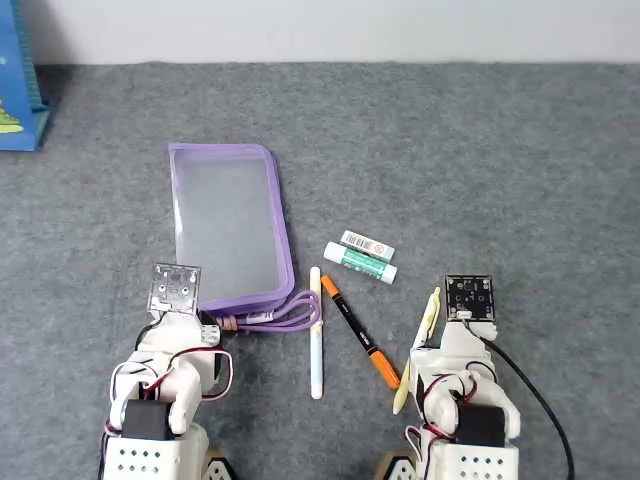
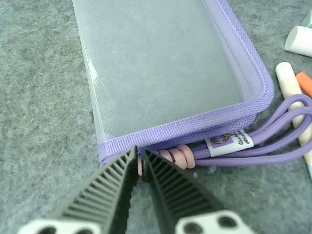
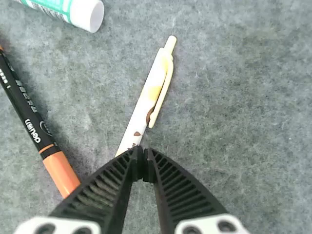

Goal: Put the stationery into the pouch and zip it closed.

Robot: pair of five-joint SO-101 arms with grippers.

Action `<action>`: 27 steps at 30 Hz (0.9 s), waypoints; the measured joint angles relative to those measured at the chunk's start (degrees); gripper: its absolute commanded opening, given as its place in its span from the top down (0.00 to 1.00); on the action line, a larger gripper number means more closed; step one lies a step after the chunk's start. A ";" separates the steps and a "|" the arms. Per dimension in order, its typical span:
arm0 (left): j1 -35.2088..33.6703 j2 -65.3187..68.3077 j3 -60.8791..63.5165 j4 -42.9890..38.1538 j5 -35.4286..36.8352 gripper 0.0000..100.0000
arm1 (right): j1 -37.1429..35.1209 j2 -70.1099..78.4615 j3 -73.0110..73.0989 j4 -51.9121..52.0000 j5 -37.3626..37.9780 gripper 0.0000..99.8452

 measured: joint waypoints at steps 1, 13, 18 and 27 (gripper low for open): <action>0.00 0.00 0.00 0.00 0.00 0.99 | 0.00 0.00 0.00 0.00 0.00 0.99; 0.00 0.00 0.00 0.00 0.00 0.99 | 0.00 0.00 0.00 0.00 0.00 0.99; 0.00 0.00 0.00 0.00 0.00 0.99 | 0.18 0.00 0.00 0.35 0.00 0.99; 0.09 0.00 0.00 0.00 0.00 0.99 | 1.67 0.00 -1.58 -0.53 0.00 0.99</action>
